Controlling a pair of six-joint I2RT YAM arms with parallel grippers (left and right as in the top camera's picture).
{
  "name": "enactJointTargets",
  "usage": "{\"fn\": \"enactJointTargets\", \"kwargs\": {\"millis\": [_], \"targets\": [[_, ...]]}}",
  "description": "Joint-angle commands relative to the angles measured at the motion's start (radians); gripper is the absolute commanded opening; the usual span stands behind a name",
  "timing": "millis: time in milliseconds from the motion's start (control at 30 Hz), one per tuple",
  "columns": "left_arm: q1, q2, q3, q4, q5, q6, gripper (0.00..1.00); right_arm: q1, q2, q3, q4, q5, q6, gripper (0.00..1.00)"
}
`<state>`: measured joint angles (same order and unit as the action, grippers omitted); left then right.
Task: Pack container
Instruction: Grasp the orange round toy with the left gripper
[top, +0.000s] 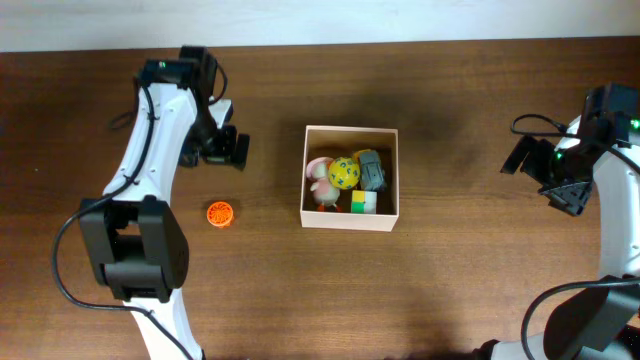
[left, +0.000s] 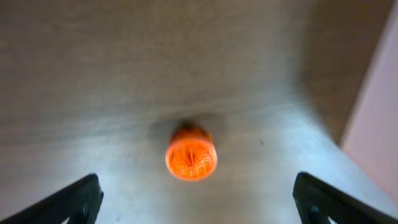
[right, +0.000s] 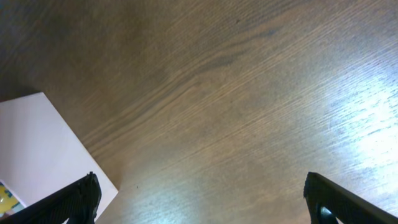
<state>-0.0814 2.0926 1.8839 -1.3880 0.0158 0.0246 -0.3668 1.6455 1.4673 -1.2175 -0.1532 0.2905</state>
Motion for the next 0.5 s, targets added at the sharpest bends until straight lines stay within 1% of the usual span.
{"fn": "enactJointTargets", "kwargs": {"millis": [0,167,300,400,467], "targets": [[0.026,-0.012,-0.121,0.068,0.015,-0.011,1.0,-0.006,0.001,-0.005,0.003,-0.009,-0.002,0.99],[0.026,-0.012,-0.266,0.152,0.014,-0.015,0.96,-0.006,0.001,-0.005,0.003,-0.009,-0.002,0.99],[0.026,-0.012,-0.343,0.202,0.015,-0.029,0.93,-0.006,0.001,-0.005,0.003,-0.009,-0.002,0.99],[0.024,-0.012,-0.381,0.224,0.018,-0.032,0.89,-0.006,0.001,-0.005,0.003,-0.009,-0.002,0.99],[0.024,-0.012,-0.404,0.238,0.018,-0.033,0.82,-0.006,0.001,-0.005,0.003,-0.009,-0.002,0.99]]}}
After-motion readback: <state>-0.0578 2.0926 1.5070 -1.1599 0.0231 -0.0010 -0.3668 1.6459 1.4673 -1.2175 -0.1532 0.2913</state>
